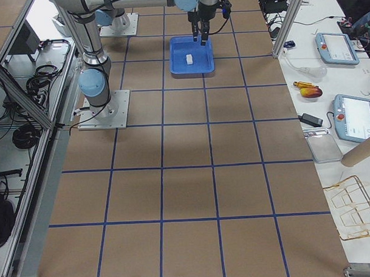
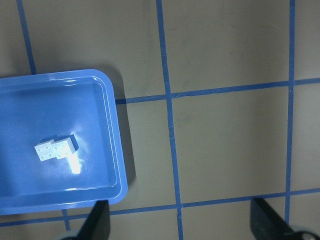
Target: Assemble white blocks and place on blue tray
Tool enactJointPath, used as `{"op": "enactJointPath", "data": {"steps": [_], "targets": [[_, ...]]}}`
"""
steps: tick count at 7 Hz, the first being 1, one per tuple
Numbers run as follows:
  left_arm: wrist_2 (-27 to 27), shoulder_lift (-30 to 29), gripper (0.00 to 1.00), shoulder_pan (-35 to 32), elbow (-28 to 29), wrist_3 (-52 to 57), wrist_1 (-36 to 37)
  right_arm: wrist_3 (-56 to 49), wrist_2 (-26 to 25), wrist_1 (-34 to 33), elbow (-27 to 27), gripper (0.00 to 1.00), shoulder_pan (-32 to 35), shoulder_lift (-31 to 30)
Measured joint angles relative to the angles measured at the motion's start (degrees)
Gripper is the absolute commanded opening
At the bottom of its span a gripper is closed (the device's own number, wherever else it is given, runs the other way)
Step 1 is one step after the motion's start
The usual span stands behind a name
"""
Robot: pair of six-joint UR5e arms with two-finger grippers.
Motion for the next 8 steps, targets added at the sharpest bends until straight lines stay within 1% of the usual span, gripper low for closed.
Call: {"op": "enactJointPath", "data": {"steps": [1,2,4,5,6,7,8], "targets": [[1.5,2.1,0.0,2.7,2.1,4.6,-6.5,2.2,-0.2,0.2,0.0,1.0,-0.1,-0.3],[3.7,4.7,0.03,5.4,3.1,9.6,-11.5,3.3,-0.4,0.2,0.0,1.0,-0.3,-0.4],[6.4,11.5,0.06,10.2,3.9,18.6,-18.9,3.5,0.0,0.6,0.0,1.0,-2.5,-0.6],[6.6,14.5,0.14,11.8,4.2,21.1,-21.0,3.3,0.1,0.8,0.1,1.0,-3.4,-1.3],[6.7,17.2,0.6,12.5,4.6,22.1,-22.7,3.5,0.2,0.9,0.8,1.0,-3.7,-2.8],[7.2,19.6,0.91,12.6,5.0,21.8,-23.5,3.7,0.4,0.6,2.6,1.0,-3.7,-4.4],[8.1,21.2,1.0,12.7,5.3,20.1,-23.8,3.8,0.4,0.2,4.5,1.0,-3.6,-6.1]]}}
